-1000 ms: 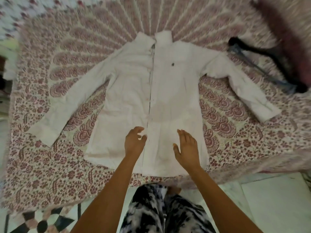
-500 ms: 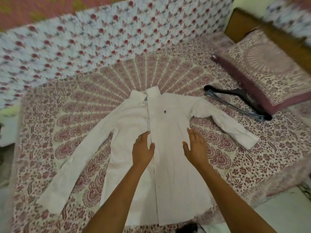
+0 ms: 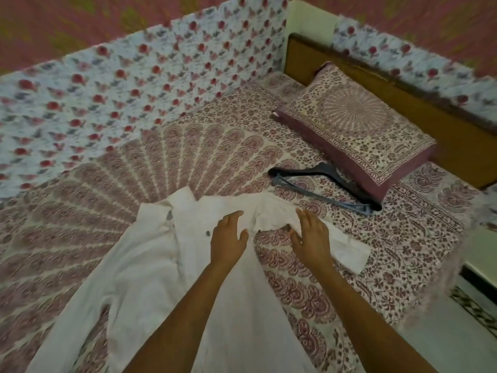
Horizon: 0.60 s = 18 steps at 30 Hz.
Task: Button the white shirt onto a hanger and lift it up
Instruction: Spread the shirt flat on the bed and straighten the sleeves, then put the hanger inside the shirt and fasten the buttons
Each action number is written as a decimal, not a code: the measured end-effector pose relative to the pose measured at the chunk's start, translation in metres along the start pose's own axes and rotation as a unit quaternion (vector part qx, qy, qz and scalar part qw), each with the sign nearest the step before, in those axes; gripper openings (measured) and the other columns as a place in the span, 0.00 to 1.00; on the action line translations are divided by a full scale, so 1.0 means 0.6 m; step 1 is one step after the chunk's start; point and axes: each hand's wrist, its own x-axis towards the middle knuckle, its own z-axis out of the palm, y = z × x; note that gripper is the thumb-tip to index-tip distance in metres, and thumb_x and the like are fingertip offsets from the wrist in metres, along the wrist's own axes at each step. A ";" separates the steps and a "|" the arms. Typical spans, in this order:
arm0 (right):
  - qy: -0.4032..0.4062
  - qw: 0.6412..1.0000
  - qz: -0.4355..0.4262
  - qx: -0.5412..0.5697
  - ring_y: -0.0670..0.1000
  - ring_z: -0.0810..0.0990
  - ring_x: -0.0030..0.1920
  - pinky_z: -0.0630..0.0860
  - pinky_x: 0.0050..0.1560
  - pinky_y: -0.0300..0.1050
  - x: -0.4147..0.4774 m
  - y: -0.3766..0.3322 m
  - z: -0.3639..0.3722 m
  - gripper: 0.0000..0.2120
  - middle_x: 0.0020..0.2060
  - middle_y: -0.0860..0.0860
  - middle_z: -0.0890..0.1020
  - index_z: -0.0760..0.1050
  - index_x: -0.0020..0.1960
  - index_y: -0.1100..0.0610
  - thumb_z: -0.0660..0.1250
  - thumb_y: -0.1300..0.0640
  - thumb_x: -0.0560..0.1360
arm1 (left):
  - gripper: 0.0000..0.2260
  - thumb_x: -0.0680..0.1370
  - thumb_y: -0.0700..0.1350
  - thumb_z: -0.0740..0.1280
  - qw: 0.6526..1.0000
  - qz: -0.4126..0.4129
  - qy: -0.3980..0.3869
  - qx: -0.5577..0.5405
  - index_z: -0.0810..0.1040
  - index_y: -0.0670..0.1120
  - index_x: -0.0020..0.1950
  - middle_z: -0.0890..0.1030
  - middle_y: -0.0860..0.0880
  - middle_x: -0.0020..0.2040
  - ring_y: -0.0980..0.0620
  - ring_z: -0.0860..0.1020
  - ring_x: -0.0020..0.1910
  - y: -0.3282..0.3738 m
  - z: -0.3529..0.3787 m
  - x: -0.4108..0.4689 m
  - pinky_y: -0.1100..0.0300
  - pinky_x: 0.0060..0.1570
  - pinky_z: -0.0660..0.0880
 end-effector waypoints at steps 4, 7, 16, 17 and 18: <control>0.000 0.999 0.039 0.006 0.62 0.70 0.65 0.64 0.65 0.58 0.082 0.069 -0.005 0.26 0.64 0.61 0.72 0.68 0.67 0.62 0.54 0.50 0.73 | 0.20 0.77 0.45 0.63 1.000 0.011 -0.026 0.002 0.67 0.47 0.69 0.72 0.44 0.68 0.45 0.69 0.66 0.046 0.051 0.104 0.55 0.63 0.67; -0.008 0.998 0.059 -0.001 0.63 0.71 0.64 0.65 0.64 0.59 0.147 0.132 0.004 0.26 0.64 0.62 0.73 0.67 0.67 0.62 0.53 0.50 0.74 | 0.20 0.77 0.44 0.63 0.998 0.024 -0.048 0.014 0.67 0.46 0.69 0.71 0.43 0.68 0.43 0.70 0.66 0.076 0.104 0.194 0.53 0.62 0.68; -0.023 0.991 0.129 -0.012 0.63 0.69 0.65 0.64 0.65 0.59 0.272 0.288 0.046 0.25 0.65 0.62 0.72 0.66 0.68 0.62 0.59 0.54 0.73 | 0.22 0.76 0.43 0.64 0.989 0.051 -0.115 0.080 0.67 0.44 0.70 0.73 0.40 0.65 0.40 0.73 0.61 0.099 0.237 0.399 0.48 0.58 0.72; -0.025 0.990 0.139 -0.019 0.63 0.68 0.66 0.63 0.65 0.59 0.283 0.306 0.050 0.24 0.66 0.62 0.70 0.66 0.69 0.62 0.61 0.56 0.74 | 0.22 0.76 0.43 0.65 0.987 0.056 -0.120 0.090 0.67 0.44 0.69 0.73 0.41 0.64 0.40 0.73 0.60 0.097 0.256 0.423 0.48 0.58 0.73; -0.028 0.988 0.149 -0.026 0.63 0.67 0.66 0.62 0.66 0.59 0.293 0.325 0.057 0.25 0.67 0.63 0.69 0.64 0.69 0.63 0.63 0.58 0.74 | 0.22 0.76 0.44 0.65 0.985 0.060 -0.125 0.104 0.68 0.45 0.69 0.73 0.41 0.64 0.41 0.74 0.60 0.093 0.275 0.446 0.48 0.58 0.73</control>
